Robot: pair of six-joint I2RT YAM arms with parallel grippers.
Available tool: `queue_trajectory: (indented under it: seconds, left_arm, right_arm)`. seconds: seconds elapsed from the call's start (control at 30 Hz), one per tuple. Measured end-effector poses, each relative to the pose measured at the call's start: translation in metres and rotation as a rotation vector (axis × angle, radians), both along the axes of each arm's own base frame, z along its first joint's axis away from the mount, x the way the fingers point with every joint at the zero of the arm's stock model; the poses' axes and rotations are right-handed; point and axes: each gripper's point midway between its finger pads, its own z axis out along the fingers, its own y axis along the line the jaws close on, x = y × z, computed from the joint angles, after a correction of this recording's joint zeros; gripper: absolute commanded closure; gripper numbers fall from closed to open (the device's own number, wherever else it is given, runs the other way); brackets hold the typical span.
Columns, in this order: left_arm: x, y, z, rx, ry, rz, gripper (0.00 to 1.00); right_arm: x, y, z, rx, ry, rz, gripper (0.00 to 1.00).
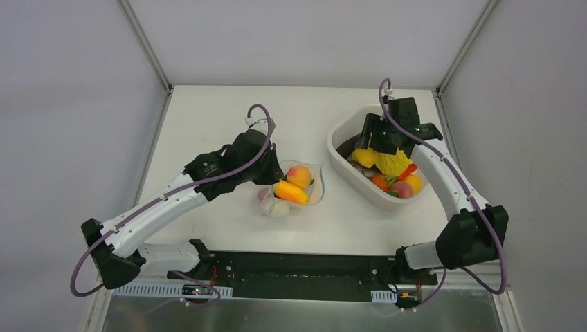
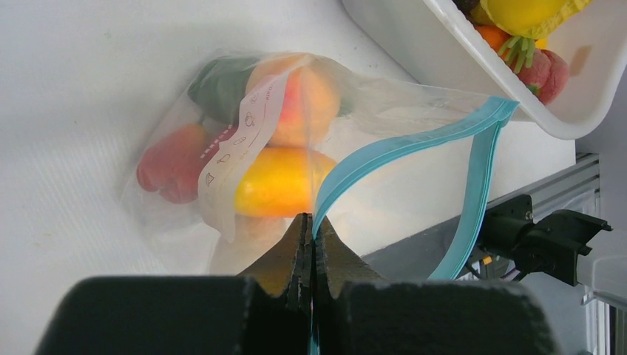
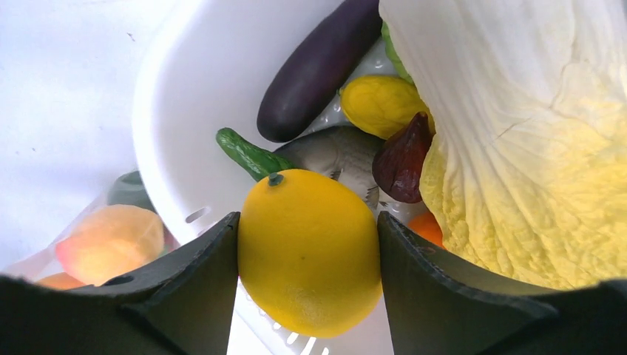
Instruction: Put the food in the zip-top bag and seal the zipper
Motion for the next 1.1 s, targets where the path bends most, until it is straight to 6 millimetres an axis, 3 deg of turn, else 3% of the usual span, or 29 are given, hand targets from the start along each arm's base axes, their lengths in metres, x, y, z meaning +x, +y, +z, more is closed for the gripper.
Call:
queue_trajectory:
  seconds: [0.23, 0.37, 0.53, 0.7, 0.87, 0.97, 1.1]
  left_arm:
    - [-0.001, -0.009, -0.007, -0.001, 0.028, -0.027, 1.0]
    - [-0.001, -0.012, -0.009, -0.002, 0.036, -0.034, 1.0]
    - [0.001, -0.017, -0.01, -0.002, 0.044, -0.042, 1.0]
    - [0.002, -0.021, -0.005, -0.014, 0.042, -0.05, 1.0]
    - [0.002, -0.021, -0.004, -0.017, 0.04, -0.05, 1.0]
    - [0.002, -0.021, -0.001, -0.022, 0.035, -0.05, 1.0]
    - [0.001, -0.019, 0.004, -0.038, 0.022, -0.05, 1.0]
  right_arm:
    - [0.003, 0.003, 0.038, 0.05, -0.135, 0.001, 0.67]
    - [-0.005, 0.019, 0.071, 0.152, -0.22, 0.06, 0.68]
    - [-0.031, 0.058, 0.12, 0.319, -0.333, 0.239, 0.67]
    - [-0.09, 0.123, 0.155, 0.444, -0.403, 0.573, 0.65]
    - [-0.136, 0.16, 0.15, 0.452, -0.399, 0.832, 0.6]
    - [-0.139, 0.171, 0.136, 0.413, -0.384, 0.884, 0.55]
    - [-0.128, 0.179, 0.11, 0.35, -0.336, 0.881, 0.48]
